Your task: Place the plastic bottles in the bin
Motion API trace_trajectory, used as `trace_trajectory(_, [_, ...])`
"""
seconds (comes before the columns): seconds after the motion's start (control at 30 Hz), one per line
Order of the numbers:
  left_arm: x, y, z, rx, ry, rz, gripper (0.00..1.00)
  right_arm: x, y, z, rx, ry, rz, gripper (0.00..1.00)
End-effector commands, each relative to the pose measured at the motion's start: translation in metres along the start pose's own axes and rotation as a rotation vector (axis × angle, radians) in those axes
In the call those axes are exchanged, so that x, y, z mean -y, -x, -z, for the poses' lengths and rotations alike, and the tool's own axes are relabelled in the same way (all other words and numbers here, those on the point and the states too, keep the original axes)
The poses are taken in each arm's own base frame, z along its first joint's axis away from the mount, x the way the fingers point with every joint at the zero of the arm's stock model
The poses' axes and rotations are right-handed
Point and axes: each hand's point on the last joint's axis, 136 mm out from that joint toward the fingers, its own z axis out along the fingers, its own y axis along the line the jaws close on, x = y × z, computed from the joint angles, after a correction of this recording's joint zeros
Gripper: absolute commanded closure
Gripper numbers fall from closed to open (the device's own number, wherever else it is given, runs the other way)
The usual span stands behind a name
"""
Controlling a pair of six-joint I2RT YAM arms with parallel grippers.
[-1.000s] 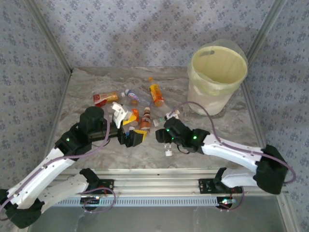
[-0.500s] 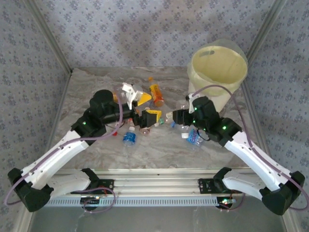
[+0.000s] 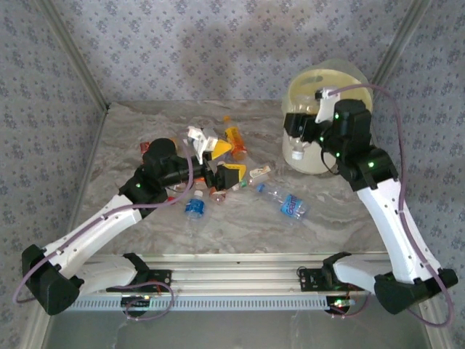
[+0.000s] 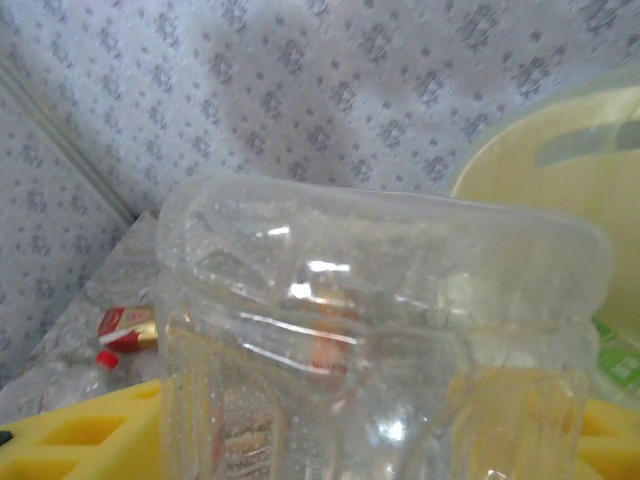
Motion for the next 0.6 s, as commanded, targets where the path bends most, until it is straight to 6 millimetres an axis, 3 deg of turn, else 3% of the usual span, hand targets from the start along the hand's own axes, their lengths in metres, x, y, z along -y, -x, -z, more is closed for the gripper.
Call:
trace_trajectory(0.0, [0.008, 0.015, 0.008, 0.054, -0.018, -0.027, 0.00, 0.007, 0.032, -0.003, 0.066, 0.008, 0.006, 0.32])
trace_trajectory(0.27, [0.002, 0.006, 0.008, 0.001, 0.021, -0.069, 0.00, 0.059, 0.071, -0.031, 0.126, -0.113, -0.045, 0.32])
trace_trajectory(0.47, [0.001, 0.000, 0.008, -0.023, 0.043, -0.095, 0.00, 0.109, 0.076, -0.057, 0.106, -0.249, -0.068, 0.32])
trace_trajectory(0.57, [0.001, -0.002, 0.007, -0.034, 0.049, -0.102, 0.00, 0.134, 0.068, -0.071, 0.067, -0.297, -0.090, 0.33])
